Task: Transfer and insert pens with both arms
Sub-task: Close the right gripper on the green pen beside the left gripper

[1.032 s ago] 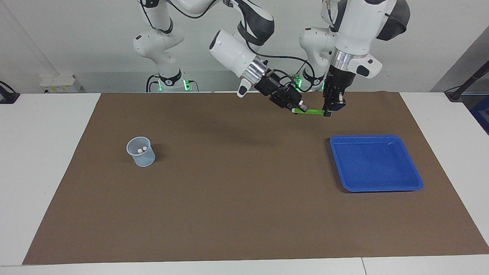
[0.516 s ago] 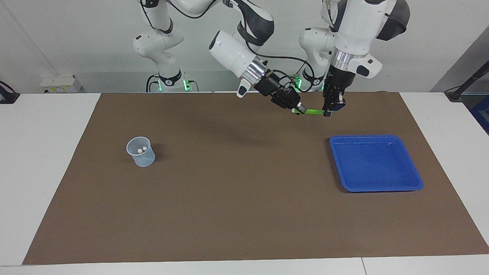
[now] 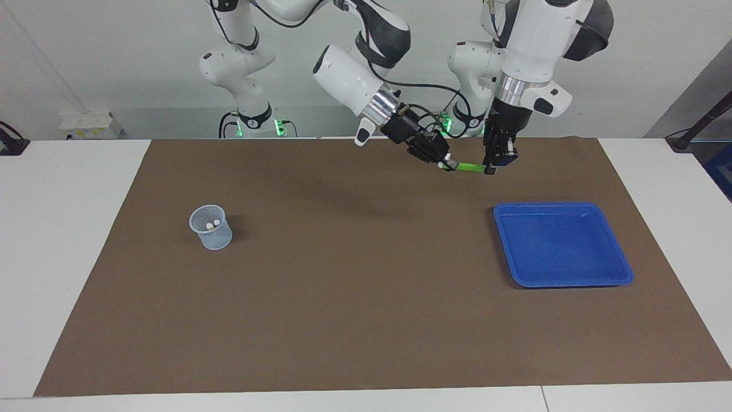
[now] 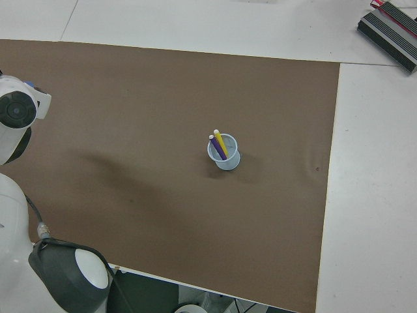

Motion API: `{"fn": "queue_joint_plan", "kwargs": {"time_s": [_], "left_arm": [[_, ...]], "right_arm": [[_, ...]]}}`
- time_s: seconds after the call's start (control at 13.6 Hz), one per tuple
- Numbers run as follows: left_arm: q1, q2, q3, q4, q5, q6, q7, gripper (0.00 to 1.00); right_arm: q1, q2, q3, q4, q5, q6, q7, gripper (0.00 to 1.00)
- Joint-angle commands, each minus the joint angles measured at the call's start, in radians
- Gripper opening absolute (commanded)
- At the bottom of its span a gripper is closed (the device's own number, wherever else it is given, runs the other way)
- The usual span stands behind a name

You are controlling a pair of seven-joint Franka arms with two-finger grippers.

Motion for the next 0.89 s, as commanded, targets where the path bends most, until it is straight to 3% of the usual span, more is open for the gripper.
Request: {"fn": "queue_joint_plan", "kwargs": {"time_s": [0.0,0.07,0.15,0.22,0.3,0.37,0.81], "left_arm": [[-0.011,-0.032,0.007,-0.028,0.018,-0.007,0.011,0.0],[-0.011,-0.034,0.007,-0.028,0.018,-0.007,0.011,0.0],[-0.006,-0.035,0.007,-0.027,0.018,-0.007,0.011,0.21],[-0.004,-0.035,0.007,-0.028,0.018,-0.005,0.011,0.33],[-0.004,-0.037,0.006,-0.028,0.018,-0.001,0.009,0.6],[-0.004,-0.04,0.007,-0.028,0.018,0.004,0.006,0.8],[0.002,-0.046,0.01,-0.031,0.017,0.016,0.037,0.82]], "right_arm": [[-0.011,0.014,0.004,0.016,0.023,0.019,-0.002,0.0],[-0.011,0.014,0.004,0.014,0.024,0.019,-0.002,0.0],[-0.011,0.013,0.004,0.016,0.024,0.019,-0.002,0.0],[-0.011,0.013,0.004,0.016,0.024,0.02,-0.002,0.0],[-0.011,0.014,0.004,0.016,0.024,0.019,-0.002,0.0],[-0.011,0.013,0.004,0.016,0.024,0.019,-0.002,0.0],[-0.029,-0.001,-0.002,-0.041,0.009,-0.068,-0.143,0.0]]}}
